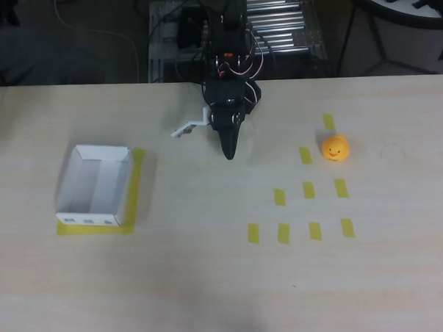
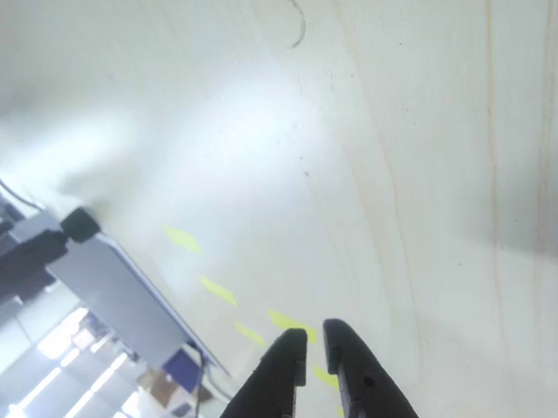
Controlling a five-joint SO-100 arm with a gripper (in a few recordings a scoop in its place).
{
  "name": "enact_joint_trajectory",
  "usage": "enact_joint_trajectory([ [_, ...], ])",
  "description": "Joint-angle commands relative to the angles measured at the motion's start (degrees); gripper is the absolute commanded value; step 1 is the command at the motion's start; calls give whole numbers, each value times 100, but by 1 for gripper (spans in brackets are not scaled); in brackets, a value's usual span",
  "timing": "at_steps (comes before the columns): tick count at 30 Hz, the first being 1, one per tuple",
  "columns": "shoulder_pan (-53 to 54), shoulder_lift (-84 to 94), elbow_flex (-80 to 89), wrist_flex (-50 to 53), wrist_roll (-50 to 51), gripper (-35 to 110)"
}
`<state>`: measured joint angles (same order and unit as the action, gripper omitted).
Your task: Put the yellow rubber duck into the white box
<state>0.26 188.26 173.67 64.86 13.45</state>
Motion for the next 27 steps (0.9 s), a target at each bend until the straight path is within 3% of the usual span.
enact_joint_trajectory([
  [1, 9, 281, -9, 53, 9, 0],
  [27, -246, 202, -53, 88, -79, 0],
])
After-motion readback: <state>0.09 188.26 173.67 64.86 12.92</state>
